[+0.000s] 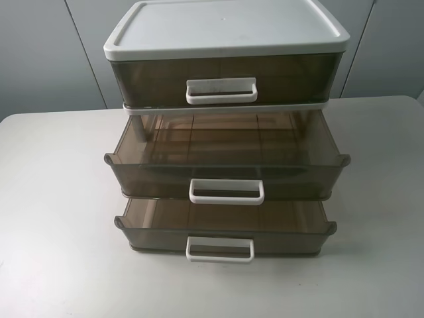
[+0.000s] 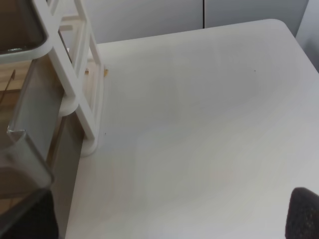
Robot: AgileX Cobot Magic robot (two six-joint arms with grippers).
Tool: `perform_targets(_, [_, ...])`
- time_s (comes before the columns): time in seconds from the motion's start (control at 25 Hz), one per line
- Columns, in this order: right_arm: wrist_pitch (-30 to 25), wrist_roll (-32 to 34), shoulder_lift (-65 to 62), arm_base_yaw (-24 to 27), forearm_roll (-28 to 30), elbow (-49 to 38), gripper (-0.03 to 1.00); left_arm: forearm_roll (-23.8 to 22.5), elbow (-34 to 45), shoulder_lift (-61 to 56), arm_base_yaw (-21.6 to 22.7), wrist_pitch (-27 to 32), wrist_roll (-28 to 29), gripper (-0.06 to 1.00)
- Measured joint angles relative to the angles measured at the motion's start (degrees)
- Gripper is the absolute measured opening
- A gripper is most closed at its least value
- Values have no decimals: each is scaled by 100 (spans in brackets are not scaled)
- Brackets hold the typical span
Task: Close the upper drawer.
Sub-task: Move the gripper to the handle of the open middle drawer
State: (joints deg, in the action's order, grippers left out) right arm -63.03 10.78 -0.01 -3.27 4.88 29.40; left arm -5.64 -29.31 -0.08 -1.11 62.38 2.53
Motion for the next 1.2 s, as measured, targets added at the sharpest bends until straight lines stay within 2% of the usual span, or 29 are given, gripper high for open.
perform_targets(0.16, [0,0,0,0,-34,0,69,0,0,0,0,0,0,74])
perform_targets(0.32, [0,11,109,0,-314,23,69,0,0,0,0,0,0,74])
perform_targets(0.48, [94,11,844,0,-409,415,69,0,0,0,0,0,0,74])
perform_targets(0.64, [421,-14,1691,0,-420,954,69,0,0,0,0,0,12,74])
perform_targets(0.96, [872,-990,3428,-25,-675,1977,69,0,0,0,0,0,12,74])
perform_targets(1.04, [1010,-1234,3823,-270,-755,2144,69,0,0,0,0,0,12,74])
perform_targets(1.2, [1200,-1672,4624,-1352,-765,2477,69,0,0,0,0,0,12,74])
